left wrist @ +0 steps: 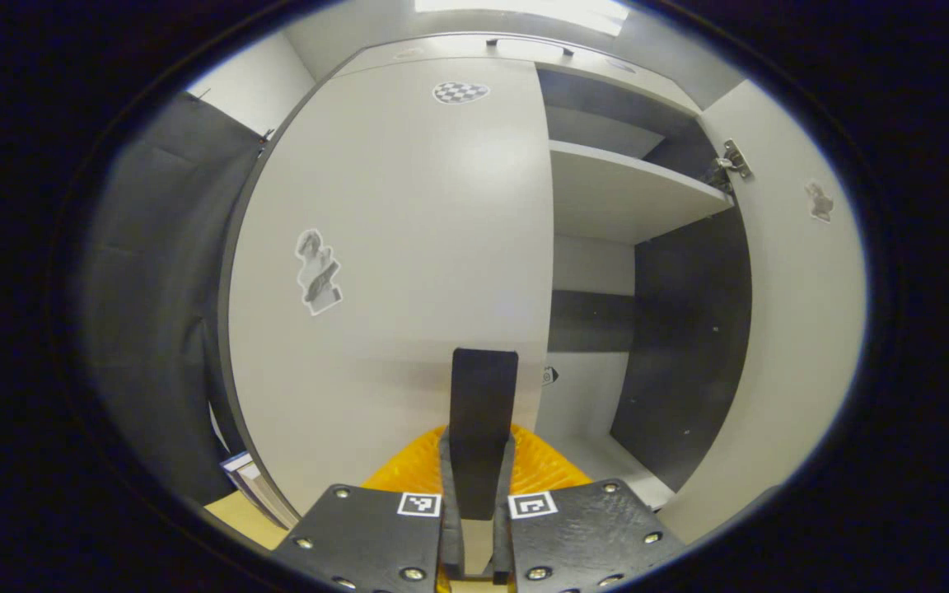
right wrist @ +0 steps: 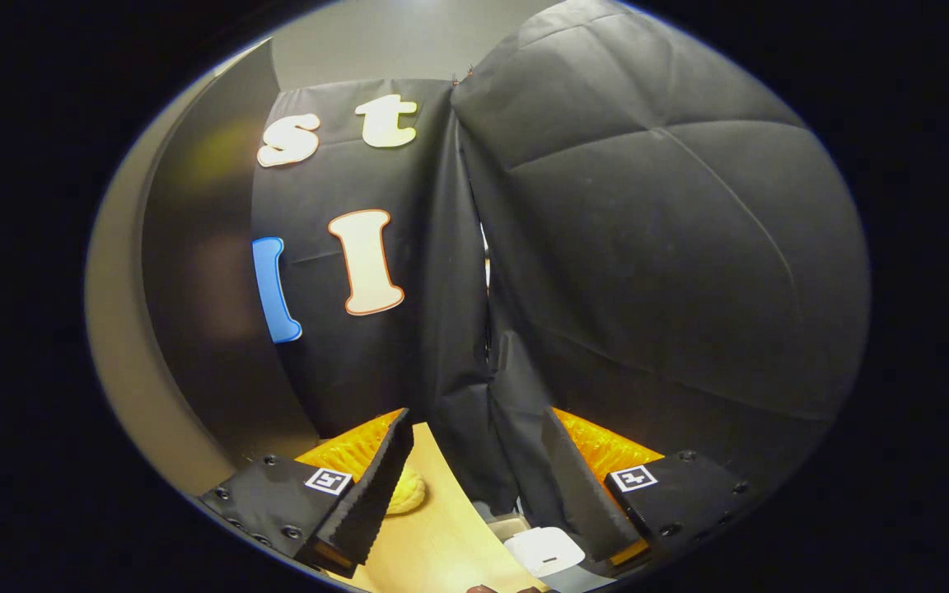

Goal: Open the right door of the double-door shoe cabinet with the right hand, and open the left door with the left hand.

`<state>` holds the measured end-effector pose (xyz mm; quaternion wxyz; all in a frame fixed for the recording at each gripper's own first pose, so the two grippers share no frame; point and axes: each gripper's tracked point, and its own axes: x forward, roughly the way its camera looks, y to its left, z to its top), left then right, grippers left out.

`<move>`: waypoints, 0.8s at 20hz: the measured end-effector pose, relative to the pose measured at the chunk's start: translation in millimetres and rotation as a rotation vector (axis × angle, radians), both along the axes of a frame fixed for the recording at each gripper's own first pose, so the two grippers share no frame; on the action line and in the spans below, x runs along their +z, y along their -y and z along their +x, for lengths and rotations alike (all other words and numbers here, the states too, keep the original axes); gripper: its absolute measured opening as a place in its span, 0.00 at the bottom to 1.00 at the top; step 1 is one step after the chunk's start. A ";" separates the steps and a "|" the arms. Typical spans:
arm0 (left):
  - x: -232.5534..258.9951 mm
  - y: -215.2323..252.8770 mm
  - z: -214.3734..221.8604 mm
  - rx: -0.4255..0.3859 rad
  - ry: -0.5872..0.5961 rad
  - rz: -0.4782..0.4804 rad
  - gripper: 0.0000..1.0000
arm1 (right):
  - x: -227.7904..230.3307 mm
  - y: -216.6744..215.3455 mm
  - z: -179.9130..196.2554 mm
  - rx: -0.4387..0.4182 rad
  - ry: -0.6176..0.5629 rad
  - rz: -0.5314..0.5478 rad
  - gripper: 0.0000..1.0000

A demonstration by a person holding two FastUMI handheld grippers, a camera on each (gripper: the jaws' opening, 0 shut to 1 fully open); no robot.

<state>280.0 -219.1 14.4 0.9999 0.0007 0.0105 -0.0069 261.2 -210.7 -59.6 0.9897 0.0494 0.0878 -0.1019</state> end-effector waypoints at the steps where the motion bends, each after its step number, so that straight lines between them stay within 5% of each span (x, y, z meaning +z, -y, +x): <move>1: -0.6 -1.0 -0.8 -0.001 0.000 -0.002 0.16 | 2.1 -0.2 -4.0 -0.004 0.006 -0.004 0.92; 16: 4.5 -19.9 -63.2 -0.116 -0.017 -0.043 0.15 | 22.2 -35.9 -95.3 -0.112 0.047 -0.012 0.98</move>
